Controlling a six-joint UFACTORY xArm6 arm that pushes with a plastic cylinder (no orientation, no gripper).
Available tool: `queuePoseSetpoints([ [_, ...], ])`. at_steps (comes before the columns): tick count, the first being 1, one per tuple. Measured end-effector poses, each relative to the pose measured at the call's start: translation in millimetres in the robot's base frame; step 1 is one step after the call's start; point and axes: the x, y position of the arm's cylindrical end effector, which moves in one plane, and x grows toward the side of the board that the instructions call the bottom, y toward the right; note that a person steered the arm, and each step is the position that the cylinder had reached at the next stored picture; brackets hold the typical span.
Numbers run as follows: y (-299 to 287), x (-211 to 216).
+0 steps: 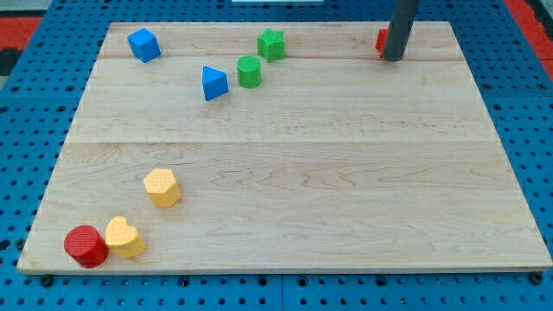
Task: Move the yellow hexagon diagonally to the yellow heart
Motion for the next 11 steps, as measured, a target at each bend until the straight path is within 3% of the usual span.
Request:
queuePoseSetpoints([
  [2, -83, -7],
  [3, -111, 20],
  [5, -159, 252],
  [6, -236, 280],
  [8, -312, 239],
  [9, -309, 259],
  [10, -350, 214],
  [11, -355, 232],
])
